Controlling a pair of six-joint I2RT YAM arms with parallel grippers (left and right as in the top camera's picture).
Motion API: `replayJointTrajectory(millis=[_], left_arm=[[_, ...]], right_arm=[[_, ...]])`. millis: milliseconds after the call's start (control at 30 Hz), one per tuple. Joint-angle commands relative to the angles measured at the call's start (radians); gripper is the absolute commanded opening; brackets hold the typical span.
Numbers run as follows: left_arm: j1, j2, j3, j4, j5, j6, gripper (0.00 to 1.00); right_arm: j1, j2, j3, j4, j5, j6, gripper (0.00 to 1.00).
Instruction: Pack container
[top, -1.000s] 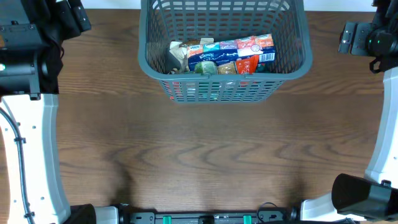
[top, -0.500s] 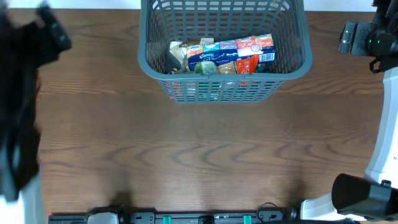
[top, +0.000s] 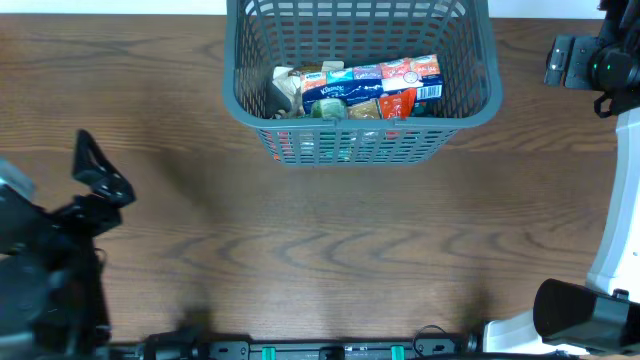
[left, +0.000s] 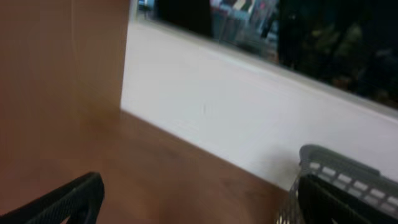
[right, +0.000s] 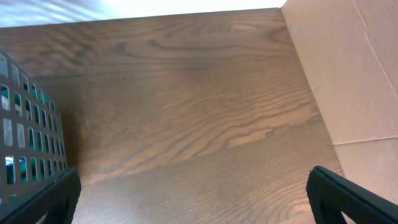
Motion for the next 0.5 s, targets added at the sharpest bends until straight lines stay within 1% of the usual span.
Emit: replayJointTrajectory(millis=[0,133,167,333,467], left_arm=[[0.009,-0.098,-0.214,0.086,-0.001,-0.188,0.99],[0.008,-0.186,-0.443,0.201,0.002,-0.316,0.99],[0.008,-0.2,-0.478,0.214,0.012,-0.327,0.99],[0.006,-0.274,-0.633,0.235,0.08,-0.332,0.99],[0.004,-0.285,-0.65,0.233,0.082,-0.332,0.99]], right_arm=[[-0.003,-0.008,0.011,-0.002,0.0,-0.01,0.99],[-0.003,-0.008,0.011,-0.002,0.0,-0.01,0.99],[-0.003,-0.008,0.011,-0.002,0.0,-0.01,0.99],[-0.003,-0.008,0.011,-0.002,0.0,-0.01,0.99],[-0.003,-0.008,0.011,-0.002,0.0,-0.01,0.99]])
